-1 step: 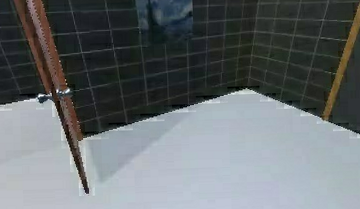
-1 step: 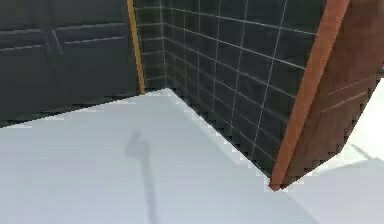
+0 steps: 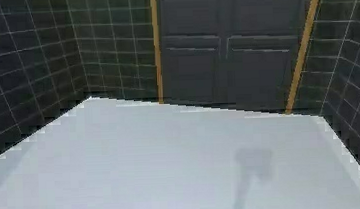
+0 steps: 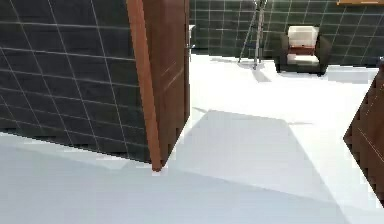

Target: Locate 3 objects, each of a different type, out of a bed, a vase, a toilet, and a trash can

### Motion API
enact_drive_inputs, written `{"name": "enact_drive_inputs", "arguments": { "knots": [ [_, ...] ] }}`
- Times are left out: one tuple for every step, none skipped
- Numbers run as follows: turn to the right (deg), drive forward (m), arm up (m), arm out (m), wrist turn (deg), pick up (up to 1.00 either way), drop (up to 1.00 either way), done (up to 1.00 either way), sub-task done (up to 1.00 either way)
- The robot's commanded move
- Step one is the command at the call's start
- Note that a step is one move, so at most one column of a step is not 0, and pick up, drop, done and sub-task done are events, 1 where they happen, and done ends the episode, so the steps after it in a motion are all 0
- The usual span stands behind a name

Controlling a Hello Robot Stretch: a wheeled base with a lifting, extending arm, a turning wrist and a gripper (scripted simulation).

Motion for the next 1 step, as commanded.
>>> {"name": "enact_drive_inputs", "arguments": {
  "knots": [
    [45.0, 0.00, 0.00, 0.00, 0.0, 0.00, 0.00, 0.00, 0.00]
  ]
}}
